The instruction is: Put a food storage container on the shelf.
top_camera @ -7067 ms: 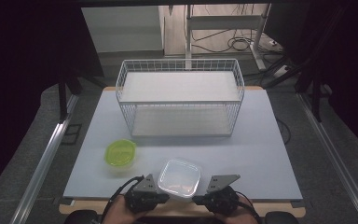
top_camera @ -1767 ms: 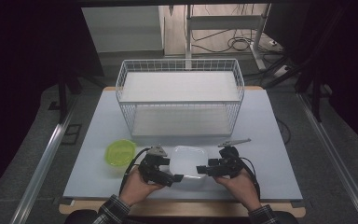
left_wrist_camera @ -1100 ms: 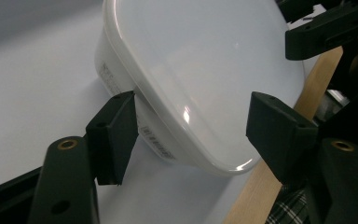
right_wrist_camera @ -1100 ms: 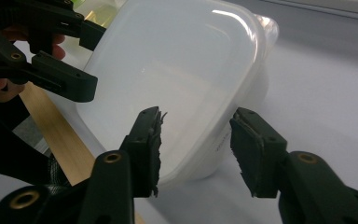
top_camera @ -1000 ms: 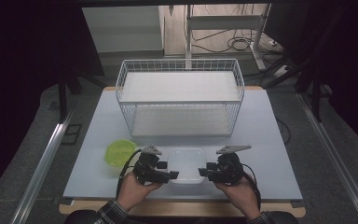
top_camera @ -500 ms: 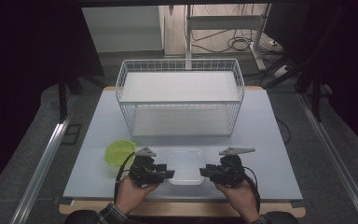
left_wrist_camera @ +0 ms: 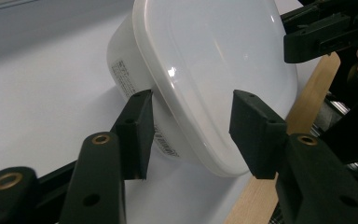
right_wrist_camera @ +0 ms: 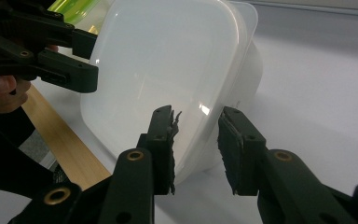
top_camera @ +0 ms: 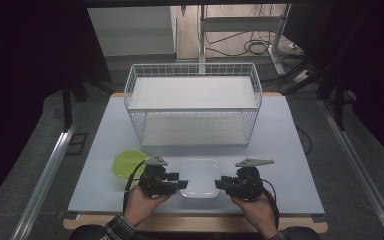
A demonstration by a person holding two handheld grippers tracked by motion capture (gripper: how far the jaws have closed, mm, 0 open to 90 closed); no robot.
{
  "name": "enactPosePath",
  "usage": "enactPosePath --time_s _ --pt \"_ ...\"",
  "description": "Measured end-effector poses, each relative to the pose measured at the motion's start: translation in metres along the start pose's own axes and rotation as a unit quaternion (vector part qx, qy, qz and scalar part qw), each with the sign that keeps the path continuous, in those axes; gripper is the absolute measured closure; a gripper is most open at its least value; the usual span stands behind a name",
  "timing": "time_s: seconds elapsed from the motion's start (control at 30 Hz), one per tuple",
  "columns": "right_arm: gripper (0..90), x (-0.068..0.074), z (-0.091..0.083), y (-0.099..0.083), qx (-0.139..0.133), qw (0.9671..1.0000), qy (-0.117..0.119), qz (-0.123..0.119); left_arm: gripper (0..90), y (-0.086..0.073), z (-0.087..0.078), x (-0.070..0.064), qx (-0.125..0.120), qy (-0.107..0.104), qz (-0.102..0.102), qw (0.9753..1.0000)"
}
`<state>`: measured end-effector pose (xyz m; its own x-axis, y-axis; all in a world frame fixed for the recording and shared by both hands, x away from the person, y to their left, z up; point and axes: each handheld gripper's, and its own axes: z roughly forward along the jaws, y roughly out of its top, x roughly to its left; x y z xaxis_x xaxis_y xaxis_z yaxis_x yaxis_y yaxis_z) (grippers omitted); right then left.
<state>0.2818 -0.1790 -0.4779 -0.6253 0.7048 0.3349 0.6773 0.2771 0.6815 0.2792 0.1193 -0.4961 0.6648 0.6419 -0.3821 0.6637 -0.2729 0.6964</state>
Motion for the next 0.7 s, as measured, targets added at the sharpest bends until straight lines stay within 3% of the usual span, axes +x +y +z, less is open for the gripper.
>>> enactPosePath --time_s 0.13,0.37,0.47,0.57,0.7 --pt "63.6 -0.003 0.000 0.000 0.002 1.0000 0.006 0.006 58.3 -0.001 -0.001 -0.001 -0.010 0.008 0.002 0.9999" --pt "61.7 -0.006 0.001 0.002 0.007 0.9999 0.014 0.005 59.3 -0.001 0.000 0.000 -0.012 0.008 0.000 0.9999" --pt "59.3 -0.011 0.003 0.004 0.008 0.9995 0.027 0.015 59.6 -0.001 0.000 0.000 -0.014 0.008 -0.005 0.9999" --pt "60.0 -0.017 0.005 0.006 0.005 0.9987 0.038 0.034 59.7 -0.001 0.001 0.001 -0.015 0.005 -0.012 0.9998" --pt "67.5 -0.018 0.004 0.005 -0.003 0.9967 0.041 0.070 59.7 -0.001 0.000 0.001 -0.015 0.006 -0.022 0.9996"
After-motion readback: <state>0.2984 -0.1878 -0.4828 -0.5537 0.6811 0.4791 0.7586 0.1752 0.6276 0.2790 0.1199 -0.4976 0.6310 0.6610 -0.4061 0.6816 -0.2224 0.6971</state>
